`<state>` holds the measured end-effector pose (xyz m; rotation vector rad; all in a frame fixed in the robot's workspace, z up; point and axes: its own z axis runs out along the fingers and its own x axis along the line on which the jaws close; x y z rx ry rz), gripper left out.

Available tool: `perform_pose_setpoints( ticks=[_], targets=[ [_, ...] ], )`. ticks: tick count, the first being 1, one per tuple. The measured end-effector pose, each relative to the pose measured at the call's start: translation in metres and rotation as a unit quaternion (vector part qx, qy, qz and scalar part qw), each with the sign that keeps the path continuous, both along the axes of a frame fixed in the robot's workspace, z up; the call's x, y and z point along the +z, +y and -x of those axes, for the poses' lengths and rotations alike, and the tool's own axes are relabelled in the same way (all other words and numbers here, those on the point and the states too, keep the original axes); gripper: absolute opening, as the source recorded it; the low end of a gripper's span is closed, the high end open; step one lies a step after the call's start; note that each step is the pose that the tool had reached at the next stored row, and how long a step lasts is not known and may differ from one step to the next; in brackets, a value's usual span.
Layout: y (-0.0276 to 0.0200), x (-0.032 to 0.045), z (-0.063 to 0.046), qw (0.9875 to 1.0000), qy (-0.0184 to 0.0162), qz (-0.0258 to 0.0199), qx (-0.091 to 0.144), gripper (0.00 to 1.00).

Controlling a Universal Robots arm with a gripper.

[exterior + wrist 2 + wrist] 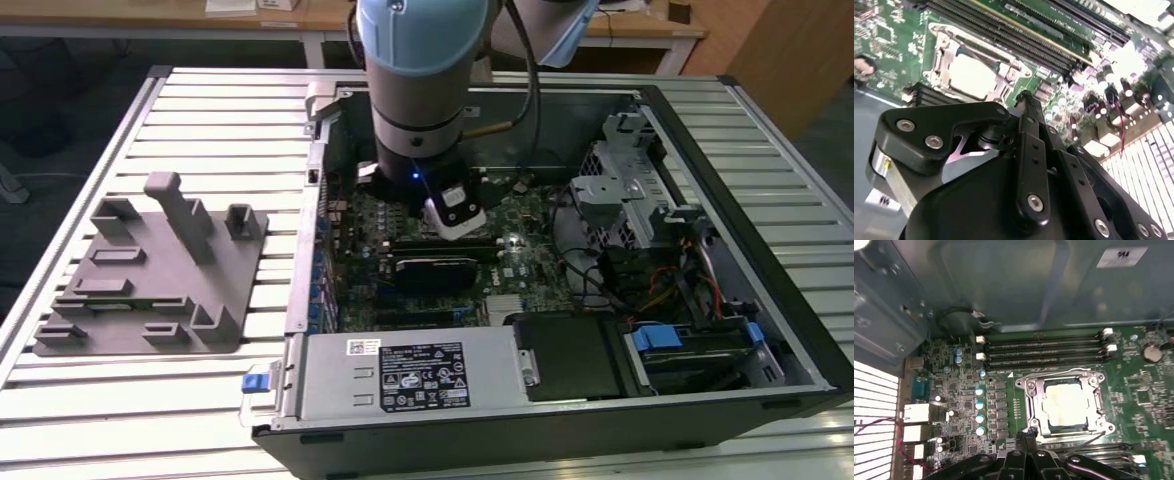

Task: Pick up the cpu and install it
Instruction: 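Install the second cpu locking lever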

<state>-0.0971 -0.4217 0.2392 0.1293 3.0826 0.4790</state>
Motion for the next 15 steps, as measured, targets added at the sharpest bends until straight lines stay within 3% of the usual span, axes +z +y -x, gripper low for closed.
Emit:
perform_pose_setpoints(
  ticks=[4, 9, 11, 15],
  targets=[
    [0.0, 0.0095, -0.001, 1.0, 0.0, 0.0, 0.0, 0.11],
    [0.0, 0.0115, -0.008, 1.0, 0.0, 0.0011, -0.002, 0.11],
    [0.0, 0.0115, -0.011, 1.0, 0.0001, 0.0047, -0.006, 0.11],
    [0.0, 0.0114, -0.015, 0.9997, 0.0001, 0.0201, -0.014, 0.11]
  ],
)
